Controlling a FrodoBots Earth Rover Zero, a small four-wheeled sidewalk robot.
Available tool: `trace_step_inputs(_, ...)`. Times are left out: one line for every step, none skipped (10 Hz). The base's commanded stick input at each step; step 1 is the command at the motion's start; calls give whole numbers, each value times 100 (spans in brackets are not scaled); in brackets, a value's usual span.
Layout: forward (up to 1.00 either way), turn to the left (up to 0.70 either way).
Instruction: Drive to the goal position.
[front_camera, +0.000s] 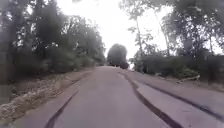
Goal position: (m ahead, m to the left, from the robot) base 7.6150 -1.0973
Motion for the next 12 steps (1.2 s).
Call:
trace_step_inputs(85,2)
trace_step_inputs(85,2)
trace_step_inputs(85,2)
trace_step_inputs(85,2)
trace_step_inputs(85,2)
trace_step_inputs(85,2)
trace_step_inputs(85,2)
trace_step_inputs(85,2)
trace_step_inputs(85,2)
trace_step_inputs(85,2)
trace_step_inputs(85,2)
trace_step_inputs(85,2)
